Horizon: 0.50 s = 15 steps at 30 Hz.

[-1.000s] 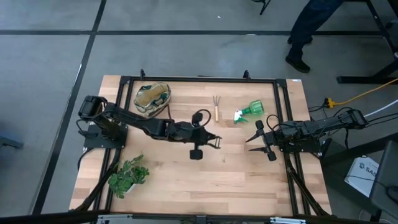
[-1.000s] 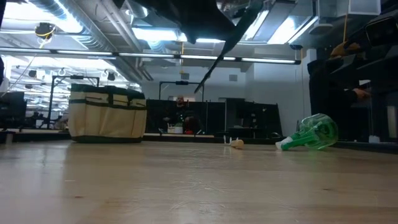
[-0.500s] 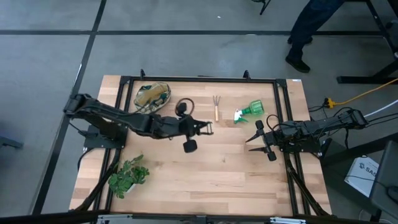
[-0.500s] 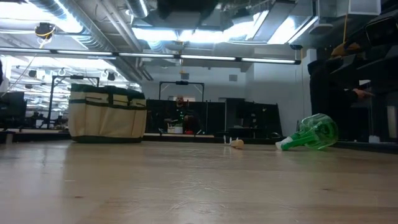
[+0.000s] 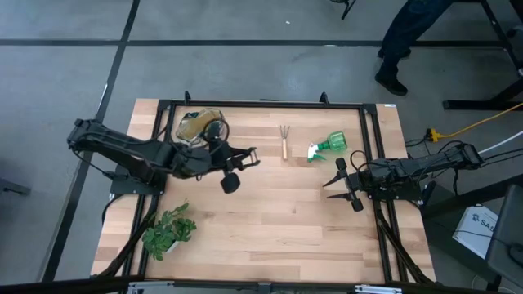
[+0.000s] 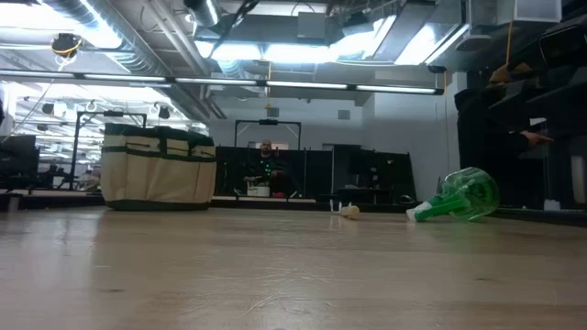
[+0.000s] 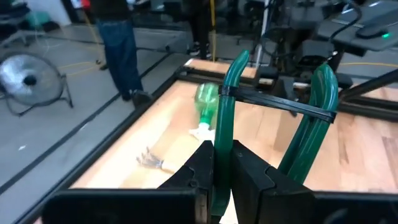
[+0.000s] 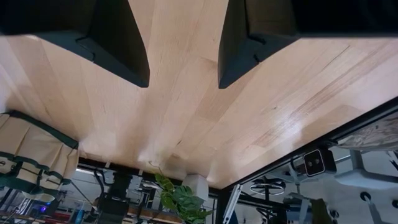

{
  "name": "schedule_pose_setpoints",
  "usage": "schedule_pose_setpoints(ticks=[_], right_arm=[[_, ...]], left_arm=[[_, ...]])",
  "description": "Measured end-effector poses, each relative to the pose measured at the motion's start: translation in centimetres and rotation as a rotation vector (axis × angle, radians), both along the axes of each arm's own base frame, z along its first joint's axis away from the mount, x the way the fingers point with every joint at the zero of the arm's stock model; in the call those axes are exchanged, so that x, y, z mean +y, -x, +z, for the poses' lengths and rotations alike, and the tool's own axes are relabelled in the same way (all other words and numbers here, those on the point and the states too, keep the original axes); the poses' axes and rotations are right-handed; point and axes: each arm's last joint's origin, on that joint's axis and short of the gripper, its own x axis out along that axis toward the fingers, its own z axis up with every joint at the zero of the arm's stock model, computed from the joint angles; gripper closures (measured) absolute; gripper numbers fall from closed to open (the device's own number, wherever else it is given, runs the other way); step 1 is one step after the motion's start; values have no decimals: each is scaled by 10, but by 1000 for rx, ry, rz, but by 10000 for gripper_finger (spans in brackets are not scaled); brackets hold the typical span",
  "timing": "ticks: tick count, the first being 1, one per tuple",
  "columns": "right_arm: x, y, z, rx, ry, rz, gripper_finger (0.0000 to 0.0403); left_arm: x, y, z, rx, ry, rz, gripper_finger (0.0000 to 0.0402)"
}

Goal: Pick & Place Garden tools in Gardening bag
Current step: Put the shear scissors into the gardening bag

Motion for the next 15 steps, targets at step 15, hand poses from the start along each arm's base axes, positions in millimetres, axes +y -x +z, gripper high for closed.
schedule_pose_setpoints(ticks=[15], right_arm=[[0,0,0,1,0,0,210]], left_arm=[[-3,3,-4,-12,26,113,375]])
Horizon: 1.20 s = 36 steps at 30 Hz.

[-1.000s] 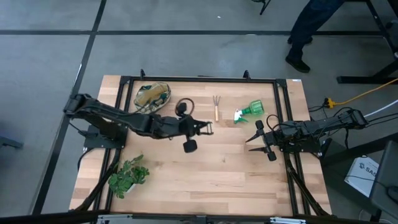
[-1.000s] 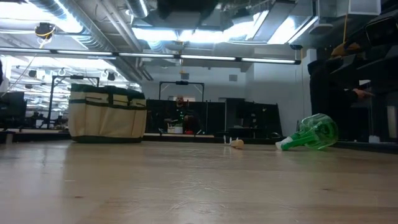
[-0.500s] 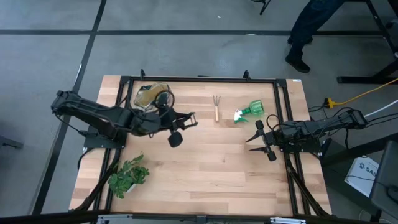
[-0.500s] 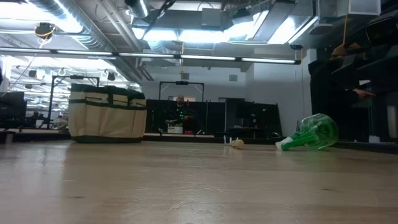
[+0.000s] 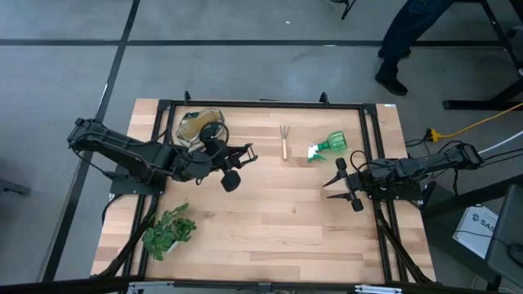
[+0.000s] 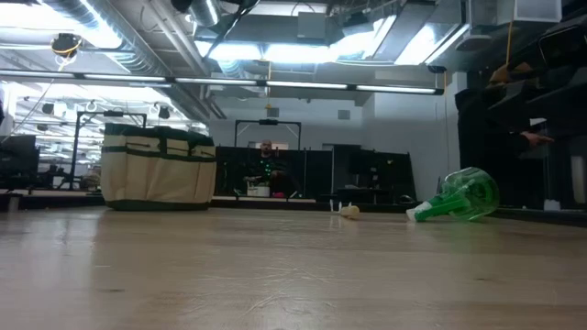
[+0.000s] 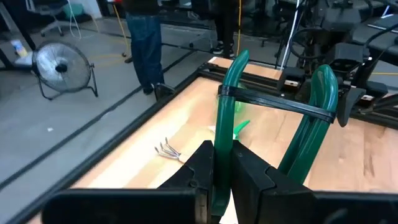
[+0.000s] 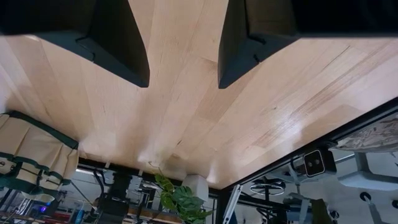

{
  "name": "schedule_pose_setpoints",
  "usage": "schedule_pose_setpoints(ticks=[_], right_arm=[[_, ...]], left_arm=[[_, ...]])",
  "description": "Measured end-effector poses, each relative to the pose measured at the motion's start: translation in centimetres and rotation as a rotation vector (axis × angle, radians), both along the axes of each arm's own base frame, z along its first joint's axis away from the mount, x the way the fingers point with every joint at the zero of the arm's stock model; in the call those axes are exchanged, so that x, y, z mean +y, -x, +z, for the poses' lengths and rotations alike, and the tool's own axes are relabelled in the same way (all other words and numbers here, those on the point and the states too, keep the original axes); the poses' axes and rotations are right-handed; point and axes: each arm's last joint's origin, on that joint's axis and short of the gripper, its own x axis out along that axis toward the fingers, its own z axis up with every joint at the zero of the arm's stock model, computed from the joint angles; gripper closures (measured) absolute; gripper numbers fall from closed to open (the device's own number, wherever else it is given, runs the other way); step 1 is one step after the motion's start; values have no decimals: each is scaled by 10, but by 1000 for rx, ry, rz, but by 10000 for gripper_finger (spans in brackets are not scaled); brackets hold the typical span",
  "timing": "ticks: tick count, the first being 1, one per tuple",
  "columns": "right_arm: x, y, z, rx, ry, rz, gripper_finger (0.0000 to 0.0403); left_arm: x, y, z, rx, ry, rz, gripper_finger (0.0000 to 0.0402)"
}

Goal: Pick & Place Garden tools in Gardening bag
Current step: Put the shear scissors into the gardening bag

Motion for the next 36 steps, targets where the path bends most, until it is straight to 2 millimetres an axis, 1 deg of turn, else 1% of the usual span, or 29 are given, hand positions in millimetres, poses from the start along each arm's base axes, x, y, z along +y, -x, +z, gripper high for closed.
schedule_pose_setpoints(ticks=[6,10,16,20,27,32,36], right_arm=[[0,0,0,0,0,0,210],[0,0,0,0,0,0,210],[0,0,0,0,0,0,210],[0,0,0,0,0,0,210],[0,0,0,1,0,0,210],[0,0,0,1,0,0,210],[0,0,0,1,0,0,210]], left_arm=[[1,4,-7,36,59,38,375],[2,6,-14,77,56,83,375],[10,10,-12,64,32,179,375],[23,14,-10,73,-10,263,375],[56,24,-3,94,-50,391,375],[77,37,7,91,-74,465,375],[89,51,16,94,-102,504,375]])
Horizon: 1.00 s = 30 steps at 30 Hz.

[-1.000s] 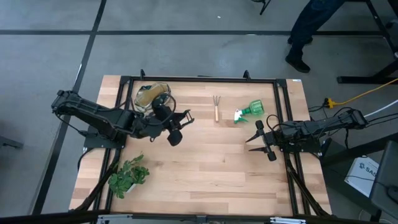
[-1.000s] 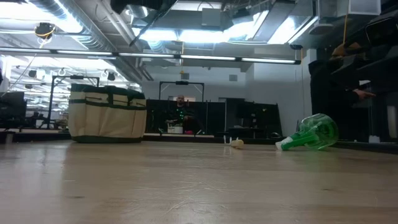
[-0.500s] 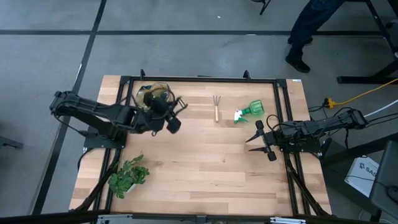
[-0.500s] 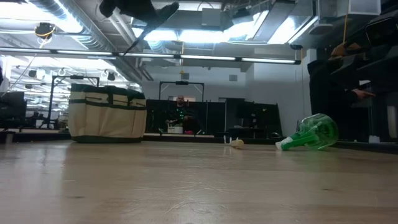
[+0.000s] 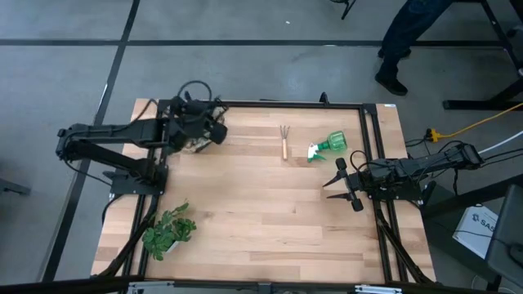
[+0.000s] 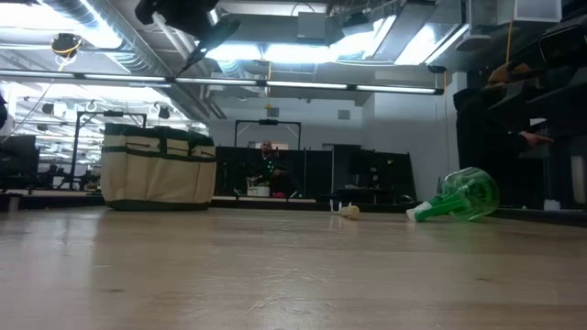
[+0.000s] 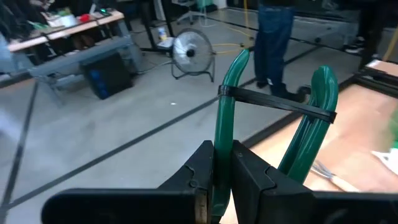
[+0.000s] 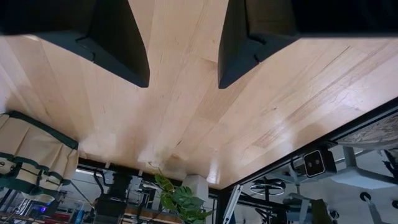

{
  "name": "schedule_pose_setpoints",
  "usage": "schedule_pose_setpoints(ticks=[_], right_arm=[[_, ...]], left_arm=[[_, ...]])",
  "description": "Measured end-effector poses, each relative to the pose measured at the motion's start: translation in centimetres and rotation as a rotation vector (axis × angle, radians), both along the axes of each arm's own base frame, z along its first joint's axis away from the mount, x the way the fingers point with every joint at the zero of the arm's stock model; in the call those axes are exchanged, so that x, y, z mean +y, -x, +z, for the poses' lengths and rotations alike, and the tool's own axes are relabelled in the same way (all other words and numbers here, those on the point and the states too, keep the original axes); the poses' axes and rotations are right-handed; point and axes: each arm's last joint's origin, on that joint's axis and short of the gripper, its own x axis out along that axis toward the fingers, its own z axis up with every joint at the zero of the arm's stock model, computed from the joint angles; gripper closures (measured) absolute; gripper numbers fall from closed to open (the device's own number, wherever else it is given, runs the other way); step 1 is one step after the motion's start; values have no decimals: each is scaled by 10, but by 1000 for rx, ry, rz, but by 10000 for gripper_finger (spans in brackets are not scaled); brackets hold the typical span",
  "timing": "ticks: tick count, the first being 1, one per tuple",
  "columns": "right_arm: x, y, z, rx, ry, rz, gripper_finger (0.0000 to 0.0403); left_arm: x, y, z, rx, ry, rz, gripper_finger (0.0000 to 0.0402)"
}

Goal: Pick & Place Garden tools in Gardening bag
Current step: Put the shear scissors into the gardening bag

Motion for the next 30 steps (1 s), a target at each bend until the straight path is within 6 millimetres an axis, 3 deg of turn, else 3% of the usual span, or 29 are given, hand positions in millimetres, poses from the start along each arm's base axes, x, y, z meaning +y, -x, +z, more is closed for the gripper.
schedule_pose_setpoints(ticks=[10,23,30], right_arm=[[0,0,0,0,0,0,210],[0,0,0,1,0,0,210],[0,0,0,1,0,0,210]], left_arm=[[15,35,11,10,-53,91,375],[40,43,-32,43,54,88,375],[45,44,-45,45,104,70,375]])
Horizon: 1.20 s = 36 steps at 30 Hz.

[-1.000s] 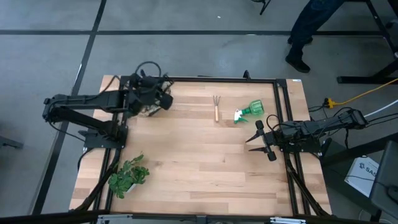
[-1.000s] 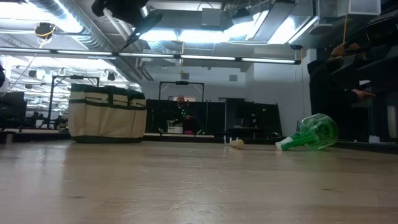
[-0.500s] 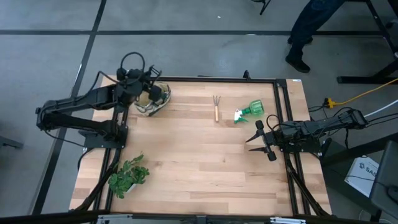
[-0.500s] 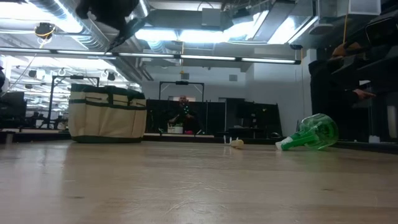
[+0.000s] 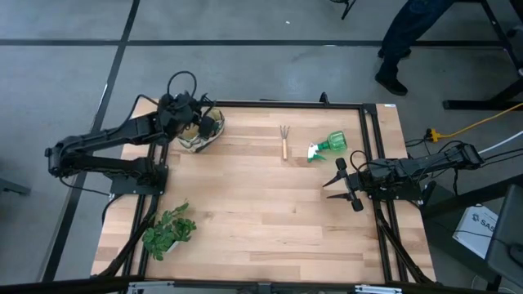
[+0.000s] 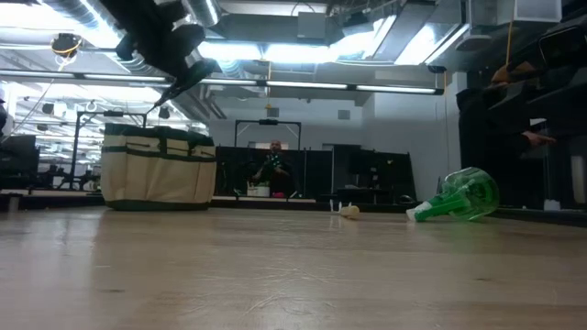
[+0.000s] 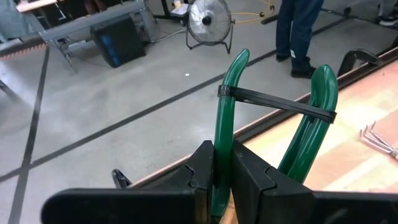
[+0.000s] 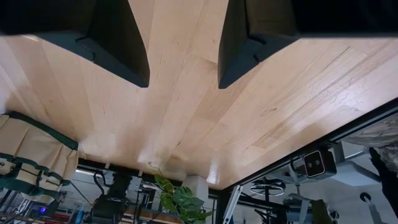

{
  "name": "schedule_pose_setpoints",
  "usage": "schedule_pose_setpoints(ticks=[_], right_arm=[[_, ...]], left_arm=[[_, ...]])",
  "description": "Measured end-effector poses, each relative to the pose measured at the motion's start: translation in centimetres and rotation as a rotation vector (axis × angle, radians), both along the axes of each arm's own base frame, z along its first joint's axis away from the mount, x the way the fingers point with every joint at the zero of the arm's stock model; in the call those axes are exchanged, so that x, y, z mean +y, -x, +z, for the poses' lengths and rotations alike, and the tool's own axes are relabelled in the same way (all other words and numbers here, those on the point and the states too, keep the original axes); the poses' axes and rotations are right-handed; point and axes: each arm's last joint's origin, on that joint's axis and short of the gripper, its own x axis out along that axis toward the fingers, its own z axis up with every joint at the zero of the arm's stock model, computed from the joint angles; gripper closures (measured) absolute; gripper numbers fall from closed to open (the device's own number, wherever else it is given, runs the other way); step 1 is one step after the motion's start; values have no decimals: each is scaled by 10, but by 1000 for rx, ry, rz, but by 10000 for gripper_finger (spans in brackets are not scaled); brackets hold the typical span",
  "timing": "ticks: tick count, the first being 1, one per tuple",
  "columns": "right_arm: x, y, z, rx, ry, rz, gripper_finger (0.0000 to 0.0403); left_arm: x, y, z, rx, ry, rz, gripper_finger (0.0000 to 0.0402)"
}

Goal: Pick & Place Garden tools in Gardening bag
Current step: Put the shear scissors into the gardening bag

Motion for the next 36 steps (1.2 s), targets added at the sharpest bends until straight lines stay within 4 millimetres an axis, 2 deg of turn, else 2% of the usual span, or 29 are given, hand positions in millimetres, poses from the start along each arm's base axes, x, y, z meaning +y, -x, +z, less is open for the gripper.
schedule_pose_setpoints(ticks=[8,14,36], right_arm=[[0,0,0,0,0,0,210],[0,0,0,0,0,1,210],[0,0,0,0,0,0,210]], left_arm=[[-1,-1,-16,-34,37,25,375],[-5,-7,-10,-78,-1,-24,375],[-5,-6,-11,-41,-17,-8,374]])
